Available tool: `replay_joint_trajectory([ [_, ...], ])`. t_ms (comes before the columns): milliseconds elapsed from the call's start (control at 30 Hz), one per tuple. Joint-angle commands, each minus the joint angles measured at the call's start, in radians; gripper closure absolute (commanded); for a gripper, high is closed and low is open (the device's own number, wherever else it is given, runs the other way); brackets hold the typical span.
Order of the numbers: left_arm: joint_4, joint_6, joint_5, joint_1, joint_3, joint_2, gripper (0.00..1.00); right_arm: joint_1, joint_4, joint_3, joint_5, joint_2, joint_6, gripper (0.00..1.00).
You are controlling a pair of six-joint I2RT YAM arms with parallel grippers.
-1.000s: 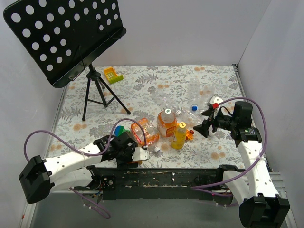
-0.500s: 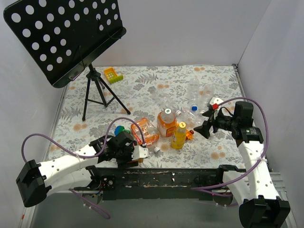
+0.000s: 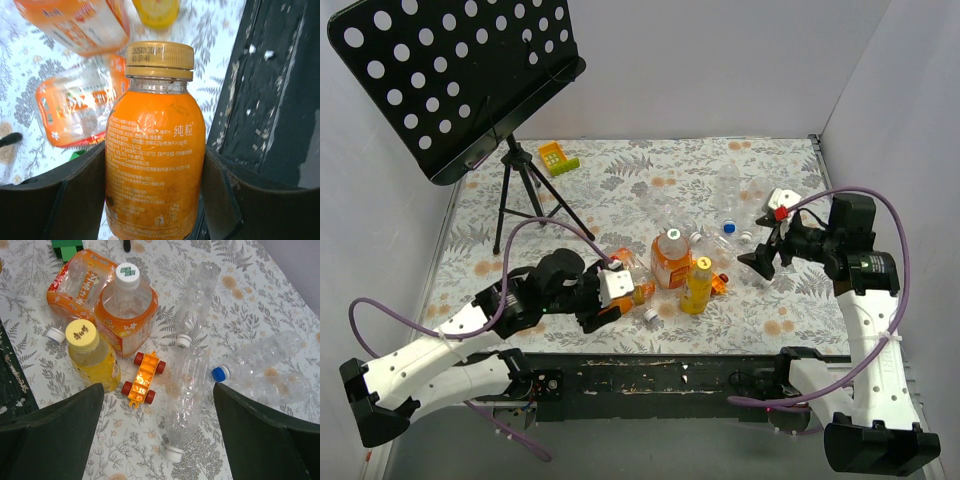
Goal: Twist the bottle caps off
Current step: Pick up the plastic bottle from the corner of the board.
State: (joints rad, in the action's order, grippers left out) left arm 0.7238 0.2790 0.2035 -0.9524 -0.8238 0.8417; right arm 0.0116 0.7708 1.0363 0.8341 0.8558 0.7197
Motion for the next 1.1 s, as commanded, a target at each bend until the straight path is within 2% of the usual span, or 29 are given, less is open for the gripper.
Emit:
replay_joint_trajectory([
  [0,-0.09,0.158,0.022,-0.005,-0.067,-0.015,1.0,-0.001,0.105,0.119,0.055,0.04,0.049,0.02],
  [233,-0.198,0.262,-0.068,-0.005,-0.116,0.017,1.0,-0.001,0.174,0.2,0.215,0.121,0.06,0.04],
  [433,-0.291,0.279,-0.122,-0.005,-0.144,0.075,1.0,-0.01,0.176,0.257,0.296,0.192,-0.022,0.05],
  [767,-0.385,0.239,-0.131,-0.003,-0.201,0.203,1.0,-0.169,0.249,0.361,0.313,0.321,-0.069,0.08],
  [1067,-0.397,0.22,-0.082,-0.005,-0.258,0.296,1.0,-0.275,0.113,0.346,0.361,0.382,-0.262,0.11],
])
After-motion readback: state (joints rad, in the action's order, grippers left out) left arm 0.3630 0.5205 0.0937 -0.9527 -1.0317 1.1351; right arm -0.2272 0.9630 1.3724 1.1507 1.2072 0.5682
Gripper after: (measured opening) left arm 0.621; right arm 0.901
